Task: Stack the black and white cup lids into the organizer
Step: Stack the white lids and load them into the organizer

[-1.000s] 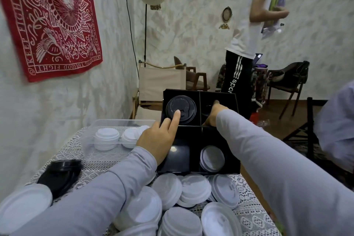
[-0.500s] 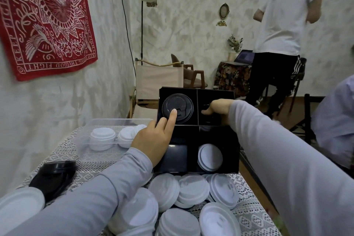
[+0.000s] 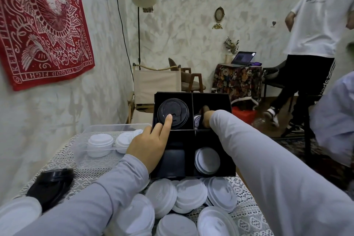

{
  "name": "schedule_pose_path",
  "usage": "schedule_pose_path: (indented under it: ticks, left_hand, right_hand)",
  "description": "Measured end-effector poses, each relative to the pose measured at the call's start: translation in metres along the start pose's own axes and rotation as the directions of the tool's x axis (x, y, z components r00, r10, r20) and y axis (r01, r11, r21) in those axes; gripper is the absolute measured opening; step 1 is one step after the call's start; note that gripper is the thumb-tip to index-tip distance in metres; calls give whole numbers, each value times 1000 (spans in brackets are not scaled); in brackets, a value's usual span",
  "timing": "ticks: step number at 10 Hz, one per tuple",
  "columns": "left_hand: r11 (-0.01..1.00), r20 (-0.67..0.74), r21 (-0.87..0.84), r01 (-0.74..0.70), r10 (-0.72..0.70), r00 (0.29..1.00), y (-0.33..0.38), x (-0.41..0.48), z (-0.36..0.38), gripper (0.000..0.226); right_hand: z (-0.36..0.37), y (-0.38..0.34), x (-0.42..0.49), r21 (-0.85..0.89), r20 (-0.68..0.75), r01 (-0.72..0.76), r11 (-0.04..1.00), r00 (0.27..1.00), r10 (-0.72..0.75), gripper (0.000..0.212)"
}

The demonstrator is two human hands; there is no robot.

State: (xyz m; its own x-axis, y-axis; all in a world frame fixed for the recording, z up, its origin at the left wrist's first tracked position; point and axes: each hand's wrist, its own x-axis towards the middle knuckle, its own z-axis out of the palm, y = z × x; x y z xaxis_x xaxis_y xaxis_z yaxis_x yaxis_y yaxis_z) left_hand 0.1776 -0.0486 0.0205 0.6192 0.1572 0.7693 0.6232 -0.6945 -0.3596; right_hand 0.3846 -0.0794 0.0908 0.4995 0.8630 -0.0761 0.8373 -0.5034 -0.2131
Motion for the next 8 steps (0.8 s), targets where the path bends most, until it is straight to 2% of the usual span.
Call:
schedule_pose_path:
  ticks: [1,3,4,5,6,7,8]
  left_hand:
    - [999,-12,46,14,-13,1000,1,-2,0,62]
    - [999,-4,36,26,-26,1000,2,0,1,62]
    - [999,17,40,31,-32,999,2,3,0,62]
    - [998,29,40,39,-40,999,3,4,0,62]
    - [998,23,33,57,-57,998,3,5,1,62]
    - [996,19,33,80,-80,997,3,6,3,63]
    - [994,24,5,109,-109,994,3,8,5,69]
  right_hand:
    - [3,-1,4,7,-19,-28,1000,999,28,47]
    - [-6,-7,-6,-108,-64,-24,994,998,18,40]
    - [-12,0,-24,-175,-174,54,983,981,-85,26]
    - [0,16,-52,-209,-370,214,954,886,-280,27]
    - [33,39,-73,-390,-562,336,857,651,-511,36]
    - [61,61,-76,-522,-603,233,820,580,-549,48]
    - [77,66,-72,-469,-585,223,854,646,-490,85]
